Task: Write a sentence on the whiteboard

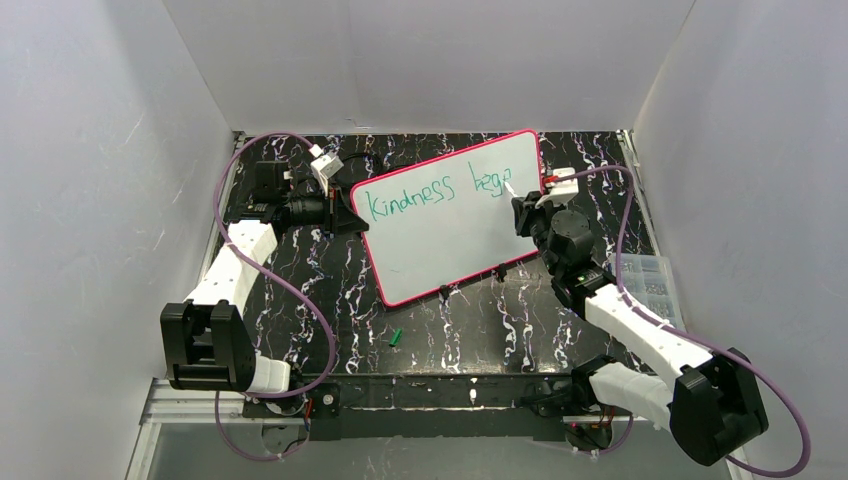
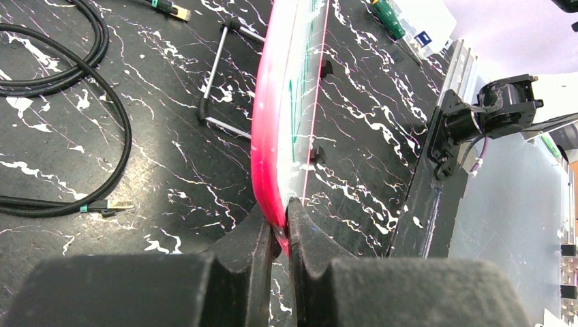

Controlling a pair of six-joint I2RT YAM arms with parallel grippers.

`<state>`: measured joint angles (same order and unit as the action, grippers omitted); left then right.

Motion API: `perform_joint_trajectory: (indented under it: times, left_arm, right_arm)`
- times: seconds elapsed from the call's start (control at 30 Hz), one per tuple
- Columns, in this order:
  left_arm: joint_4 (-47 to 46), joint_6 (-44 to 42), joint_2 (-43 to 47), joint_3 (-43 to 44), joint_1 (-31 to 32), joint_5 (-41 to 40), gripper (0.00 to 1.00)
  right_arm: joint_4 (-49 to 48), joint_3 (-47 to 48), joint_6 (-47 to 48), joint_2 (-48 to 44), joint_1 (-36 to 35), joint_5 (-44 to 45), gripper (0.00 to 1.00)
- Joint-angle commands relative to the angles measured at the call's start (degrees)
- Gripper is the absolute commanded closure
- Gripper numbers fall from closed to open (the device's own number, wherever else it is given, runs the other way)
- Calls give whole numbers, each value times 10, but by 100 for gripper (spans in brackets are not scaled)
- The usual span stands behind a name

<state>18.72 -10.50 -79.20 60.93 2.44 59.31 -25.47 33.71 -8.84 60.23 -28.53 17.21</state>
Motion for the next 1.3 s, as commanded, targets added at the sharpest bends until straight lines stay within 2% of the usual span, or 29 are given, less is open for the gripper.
perform_joint_trajectory:
  times: [0.0, 1.27]
  left_arm:
    - [0, -37, 17, 16, 1, -24, 100]
    - [0, -37, 19, 16, 1, -26, 100]
  right_arm:
    - [5, -8, -7, -10, -1, 2, 99]
    - [20, 24, 17, 12, 0, 66, 99]
